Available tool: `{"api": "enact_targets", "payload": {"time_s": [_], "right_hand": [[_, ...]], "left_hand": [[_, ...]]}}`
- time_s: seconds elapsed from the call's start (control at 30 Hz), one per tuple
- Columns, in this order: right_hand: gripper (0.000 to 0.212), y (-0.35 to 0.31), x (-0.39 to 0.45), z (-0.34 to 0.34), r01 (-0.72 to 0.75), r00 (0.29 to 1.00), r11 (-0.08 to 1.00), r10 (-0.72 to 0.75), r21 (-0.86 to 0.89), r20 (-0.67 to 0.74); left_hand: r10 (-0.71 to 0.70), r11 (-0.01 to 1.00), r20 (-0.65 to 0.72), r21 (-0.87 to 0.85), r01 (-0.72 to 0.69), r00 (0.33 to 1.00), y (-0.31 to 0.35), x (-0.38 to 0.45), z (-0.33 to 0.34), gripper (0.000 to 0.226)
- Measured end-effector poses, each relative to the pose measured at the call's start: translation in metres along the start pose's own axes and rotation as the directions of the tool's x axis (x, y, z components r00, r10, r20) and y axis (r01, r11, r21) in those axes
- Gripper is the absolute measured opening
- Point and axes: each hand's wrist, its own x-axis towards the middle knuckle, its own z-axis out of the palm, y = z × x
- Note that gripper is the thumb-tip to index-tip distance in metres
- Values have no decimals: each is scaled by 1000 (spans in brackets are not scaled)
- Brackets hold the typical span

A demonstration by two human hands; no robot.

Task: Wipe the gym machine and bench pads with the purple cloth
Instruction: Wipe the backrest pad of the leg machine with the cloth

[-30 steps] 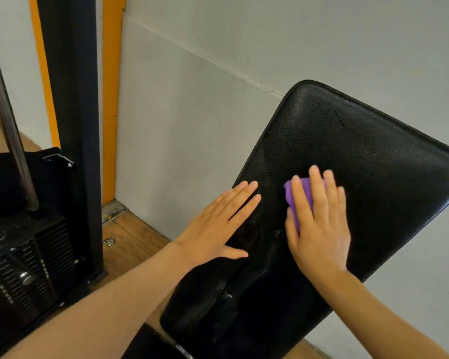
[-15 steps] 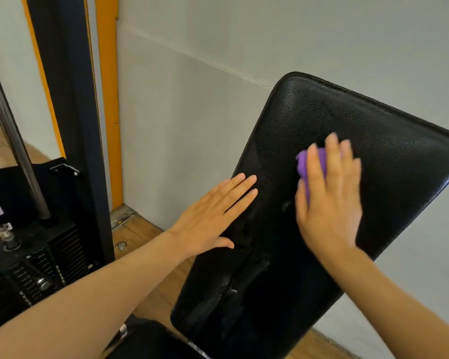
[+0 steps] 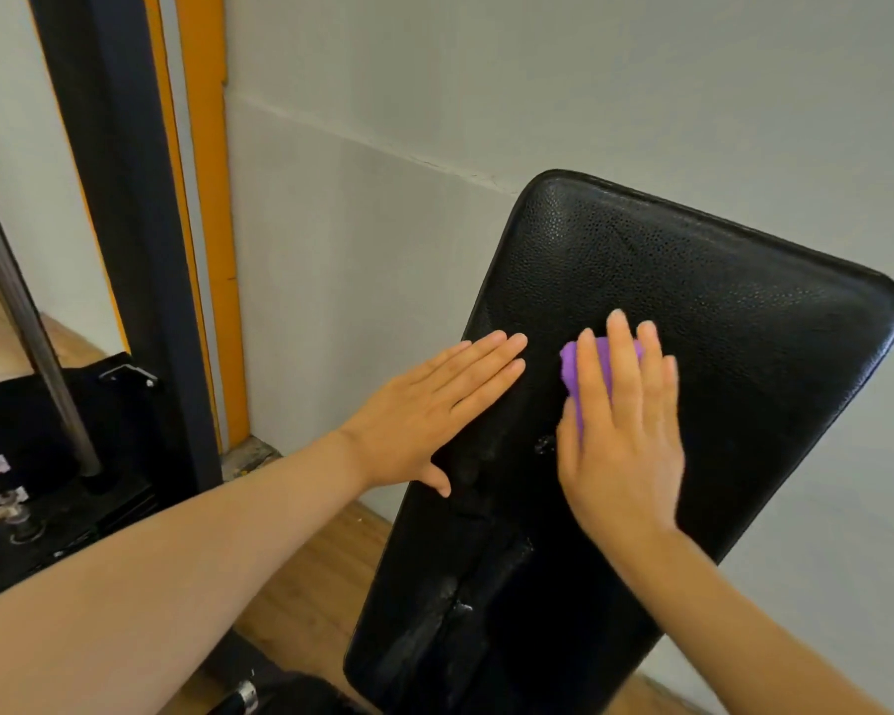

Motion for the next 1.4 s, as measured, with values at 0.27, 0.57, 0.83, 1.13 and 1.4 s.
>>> {"api": "enact_targets", "payload": {"time_s": [0.27, 0.57, 0.83, 1.13, 1.4], "right_hand": [[71, -8, -72, 19, 536, 792, 844, -500, -7, 351], [55, -18, 0, 16, 49, 999, 997, -49, -56, 1], [87, 18, -47, 4, 681, 664, 731, -597, -36, 450], [55, -16, 58, 10, 332, 937, 940, -319, -74, 143], [61, 51, -8, -13, 821, 511, 571, -736, 1, 444]], "left_hand": [[30, 997, -46, -73, -34, 999, -5, 1, -2, 149], [-79, 991, -48, -112, 73, 996, 4, -9, 5, 148], [-204, 946, -33, -264, 188, 978, 24, -23, 15, 133], [-368, 759, 111, -538, 367, 923, 65, -22, 26, 137], [-489, 795, -13, -418, 439, 872, 87, -34, 55, 129]]}}
